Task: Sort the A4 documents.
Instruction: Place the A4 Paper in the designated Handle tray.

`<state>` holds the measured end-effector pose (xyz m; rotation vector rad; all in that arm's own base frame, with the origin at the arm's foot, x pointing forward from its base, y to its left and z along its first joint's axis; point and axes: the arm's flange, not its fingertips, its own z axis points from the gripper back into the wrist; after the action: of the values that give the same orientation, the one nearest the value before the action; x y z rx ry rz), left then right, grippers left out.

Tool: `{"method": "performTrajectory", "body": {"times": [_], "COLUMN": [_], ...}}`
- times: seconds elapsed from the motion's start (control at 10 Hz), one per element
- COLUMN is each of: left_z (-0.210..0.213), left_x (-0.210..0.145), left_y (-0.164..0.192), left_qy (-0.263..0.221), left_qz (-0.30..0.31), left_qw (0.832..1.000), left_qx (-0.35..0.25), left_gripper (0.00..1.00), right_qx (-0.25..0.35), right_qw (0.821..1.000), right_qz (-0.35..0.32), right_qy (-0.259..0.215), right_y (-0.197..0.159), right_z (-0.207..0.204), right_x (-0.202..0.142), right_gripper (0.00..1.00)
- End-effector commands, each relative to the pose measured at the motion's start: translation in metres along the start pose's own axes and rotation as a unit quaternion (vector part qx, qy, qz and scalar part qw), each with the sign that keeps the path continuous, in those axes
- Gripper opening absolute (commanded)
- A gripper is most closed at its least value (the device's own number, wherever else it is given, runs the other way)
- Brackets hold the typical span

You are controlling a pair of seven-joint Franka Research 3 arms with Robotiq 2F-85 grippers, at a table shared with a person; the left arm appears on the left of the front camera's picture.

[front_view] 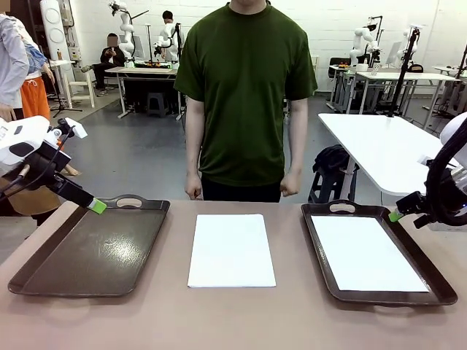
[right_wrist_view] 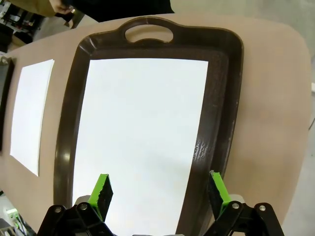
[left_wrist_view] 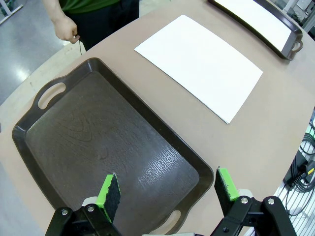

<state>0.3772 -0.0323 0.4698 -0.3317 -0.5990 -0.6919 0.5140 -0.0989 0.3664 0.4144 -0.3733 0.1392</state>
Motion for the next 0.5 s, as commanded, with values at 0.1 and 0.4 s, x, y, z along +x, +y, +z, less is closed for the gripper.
{"method": "performTrajectory", "body": {"times": [0.1, 0.4], "left_z": [-0.0013, -0.0013], "left_x": [-0.0026, -0.0026], "left_y": [0.0030, 0.0030], "left_qy": [-0.008, -0.008], "left_qz": [-0.006, -0.006], "left_qw": [1.000, 1.000], "left_qx": [-0.002, -0.002], "left_gripper": [1.00, 1.00], "right_qx": [-0.006, -0.006], "right_qw": [1.000, 1.000], "right_qz": [0.000, 0.000], "right_qy": [-0.001, -0.001], "right_y": [-0.0030, -0.0030], "right_z": [-0.0019, -0.0019], "right_x": [-0.0006, -0.0006], "right_gripper": [1.00, 1.00]}}
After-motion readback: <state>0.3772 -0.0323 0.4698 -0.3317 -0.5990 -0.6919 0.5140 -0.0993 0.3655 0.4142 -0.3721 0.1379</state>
